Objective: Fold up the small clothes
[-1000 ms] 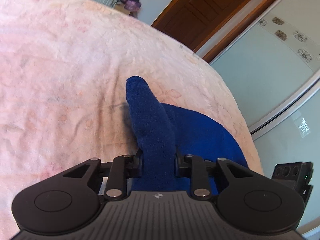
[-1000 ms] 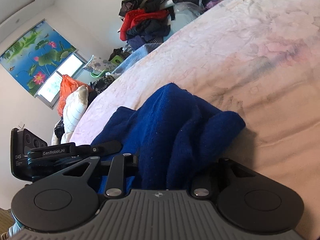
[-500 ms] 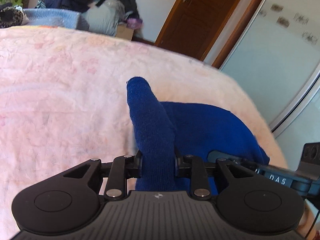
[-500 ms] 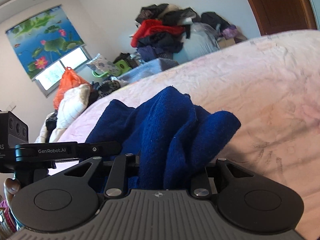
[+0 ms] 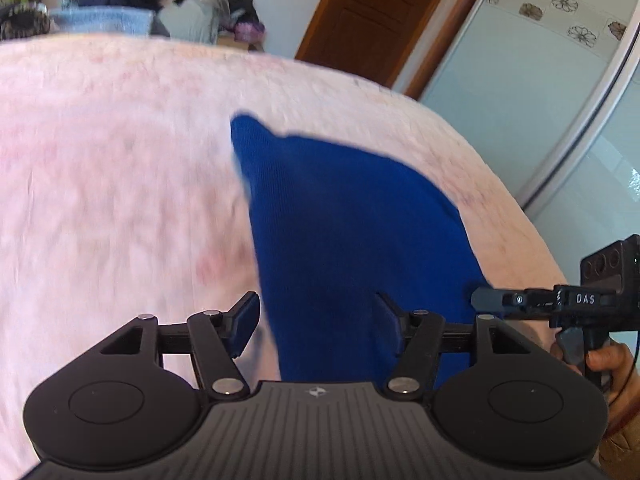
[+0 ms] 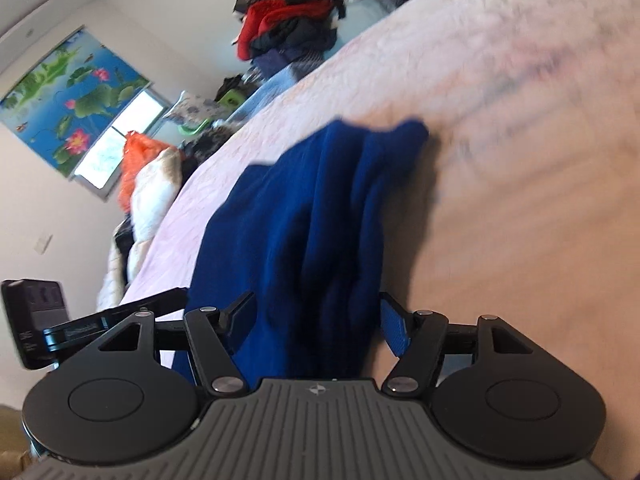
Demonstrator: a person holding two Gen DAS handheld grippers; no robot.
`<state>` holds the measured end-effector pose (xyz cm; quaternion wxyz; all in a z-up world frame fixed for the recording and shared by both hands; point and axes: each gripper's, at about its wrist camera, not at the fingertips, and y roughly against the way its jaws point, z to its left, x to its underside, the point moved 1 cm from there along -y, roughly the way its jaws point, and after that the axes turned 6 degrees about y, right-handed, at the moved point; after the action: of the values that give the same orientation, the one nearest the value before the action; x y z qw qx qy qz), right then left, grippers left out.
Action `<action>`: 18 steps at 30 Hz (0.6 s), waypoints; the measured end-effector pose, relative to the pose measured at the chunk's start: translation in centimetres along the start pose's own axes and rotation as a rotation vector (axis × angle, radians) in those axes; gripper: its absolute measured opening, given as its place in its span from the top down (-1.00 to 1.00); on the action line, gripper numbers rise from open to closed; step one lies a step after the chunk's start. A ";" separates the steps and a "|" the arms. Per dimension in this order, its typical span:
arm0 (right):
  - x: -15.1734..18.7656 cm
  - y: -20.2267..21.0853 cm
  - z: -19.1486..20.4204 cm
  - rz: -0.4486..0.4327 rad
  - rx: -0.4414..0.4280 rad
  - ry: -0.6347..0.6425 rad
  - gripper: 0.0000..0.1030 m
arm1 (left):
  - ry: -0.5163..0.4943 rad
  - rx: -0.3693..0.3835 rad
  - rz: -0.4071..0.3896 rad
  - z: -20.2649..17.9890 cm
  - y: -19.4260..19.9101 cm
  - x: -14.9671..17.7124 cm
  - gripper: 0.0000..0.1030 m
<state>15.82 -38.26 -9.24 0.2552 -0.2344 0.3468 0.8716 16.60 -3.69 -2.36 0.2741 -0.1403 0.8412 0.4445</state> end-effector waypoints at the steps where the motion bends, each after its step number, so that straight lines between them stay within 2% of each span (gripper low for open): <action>1: 0.6 0.1 0.2 0.011 -0.023 -0.001 -0.32 | 0.025 0.013 0.021 0.3 -0.1 0.8 -0.20; 4: 2.1 -0.1 1.5 0.018 -0.060 -0.006 -0.20 | 0.086 0.049 0.050 0.6 -0.3 2.8 -0.17; 5: 2.5 -0.5 2.0 0.024 -0.060 -0.004 -0.03 | 0.077 0.048 0.043 0.4 -0.2 3.1 -0.13; 6: 2.7 -1.0 2.5 0.033 -0.044 0.004 0.11 | 0.058 0.048 0.045 0.0 -0.1 3.3 0.02; 7: 2.8 -1.3 2.8 0.033 -0.021 0.011 0.37 | 0.045 0.055 0.060 -0.2 0.0 3.3 0.39; 8: 2.9 -1.4 2.9 0.030 -0.005 0.010 0.55 | 0.042 0.048 0.064 -0.3 0.2 3.2 0.52; 10: 3.0 -1.1 3.3 0.009 -0.010 -0.004 0.58 | 0.042 0.044 0.053 -0.4 0.9 2.7 0.69; 15: 3.5 0.6 5.1 -0.021 -0.005 0.050 0.60 | 0.015 0.030 0.007 -0.6 3.1 2.3 0.72; 18: 4.2 0.4 5.1 0.025 0.106 0.079 0.56 | 0.000 -0.019 0.035 -0.9 2.5 3.4 0.72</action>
<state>11.25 -33.64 -8.21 0.2424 -0.2502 0.4050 0.8453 12.34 -3.00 -2.23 0.2652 -0.1282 0.8393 0.4570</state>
